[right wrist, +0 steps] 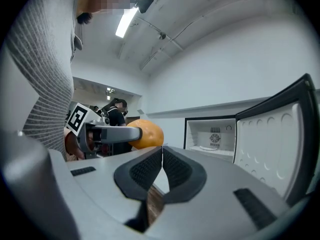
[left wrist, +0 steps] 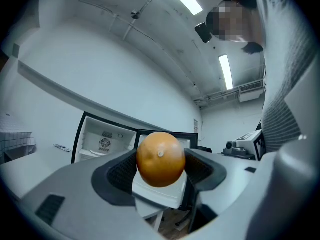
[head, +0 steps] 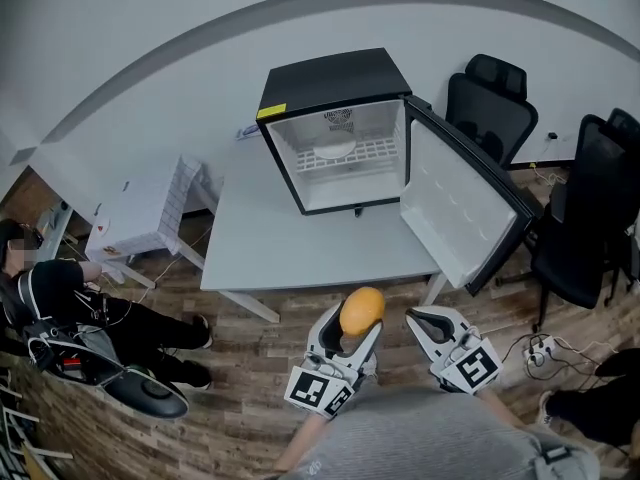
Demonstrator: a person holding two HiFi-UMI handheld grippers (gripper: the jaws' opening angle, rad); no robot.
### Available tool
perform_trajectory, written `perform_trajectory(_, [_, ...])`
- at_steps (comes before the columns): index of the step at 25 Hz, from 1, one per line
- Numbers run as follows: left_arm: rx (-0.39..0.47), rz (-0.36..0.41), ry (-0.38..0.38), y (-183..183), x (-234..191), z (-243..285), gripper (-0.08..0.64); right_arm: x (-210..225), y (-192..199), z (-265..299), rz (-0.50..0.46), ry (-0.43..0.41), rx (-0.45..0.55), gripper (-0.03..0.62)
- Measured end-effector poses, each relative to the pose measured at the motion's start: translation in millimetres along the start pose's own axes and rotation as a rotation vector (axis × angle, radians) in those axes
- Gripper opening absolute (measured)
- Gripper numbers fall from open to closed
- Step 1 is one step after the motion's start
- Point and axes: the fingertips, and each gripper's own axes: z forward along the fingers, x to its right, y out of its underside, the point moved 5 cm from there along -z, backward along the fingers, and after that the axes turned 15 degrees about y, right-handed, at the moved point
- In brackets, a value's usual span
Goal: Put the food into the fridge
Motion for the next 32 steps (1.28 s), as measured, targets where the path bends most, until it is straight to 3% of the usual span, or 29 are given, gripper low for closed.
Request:
perform_trajectory(10, [0.023, 0.028, 0.071, -32.4, -105.9, 26.8, 0.295, 25.9, -21.9, 109.8, -0.018, 0.047, 0.025, 0.013])
perform_trajectory(22, [0.0, 0.051, 0.101, -32.7, -204.1, 43.8, 0.295, 40.7, -15.9, 193.7, -0.016, 0.084, 0.009, 0.013])
perform_trajectory(32, [-0.029, 0.159, 0.08, -33.2, -259.4, 85.5, 0.295, 84.8, -3.7, 256.3, -0.079, 0.066, -0.005, 0.014])
